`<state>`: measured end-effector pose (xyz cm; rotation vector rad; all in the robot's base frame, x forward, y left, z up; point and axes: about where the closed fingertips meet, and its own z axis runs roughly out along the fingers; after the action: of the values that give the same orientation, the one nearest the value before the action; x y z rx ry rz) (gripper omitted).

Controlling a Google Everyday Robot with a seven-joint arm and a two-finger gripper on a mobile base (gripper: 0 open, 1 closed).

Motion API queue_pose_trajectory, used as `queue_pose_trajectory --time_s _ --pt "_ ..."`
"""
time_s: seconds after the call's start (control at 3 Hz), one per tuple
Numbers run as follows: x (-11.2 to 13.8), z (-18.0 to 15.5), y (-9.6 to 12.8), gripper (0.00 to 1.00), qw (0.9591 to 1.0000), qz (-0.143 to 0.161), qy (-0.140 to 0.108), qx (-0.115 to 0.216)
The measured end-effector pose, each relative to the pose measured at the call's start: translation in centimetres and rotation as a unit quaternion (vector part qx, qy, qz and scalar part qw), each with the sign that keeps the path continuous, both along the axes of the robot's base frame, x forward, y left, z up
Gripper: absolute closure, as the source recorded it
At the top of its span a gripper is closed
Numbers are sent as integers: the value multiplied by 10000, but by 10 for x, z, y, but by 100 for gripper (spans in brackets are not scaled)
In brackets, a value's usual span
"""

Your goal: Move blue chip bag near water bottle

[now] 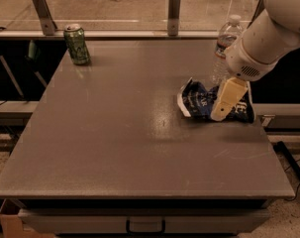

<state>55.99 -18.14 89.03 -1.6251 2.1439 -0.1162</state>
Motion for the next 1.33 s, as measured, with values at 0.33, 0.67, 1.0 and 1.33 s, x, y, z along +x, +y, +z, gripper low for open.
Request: queue_pose_trajectory --time_s 0.33,0.67,1.0,1.33 --pt "-20 4 8 0 9999 31 4 128" --pt "-40 2 17 0 9996 31 66 260" --pt "-65 6 15 0 9985 -19 61 542" --pt "-86 28 -13 0 9944 -176 -278 1000"
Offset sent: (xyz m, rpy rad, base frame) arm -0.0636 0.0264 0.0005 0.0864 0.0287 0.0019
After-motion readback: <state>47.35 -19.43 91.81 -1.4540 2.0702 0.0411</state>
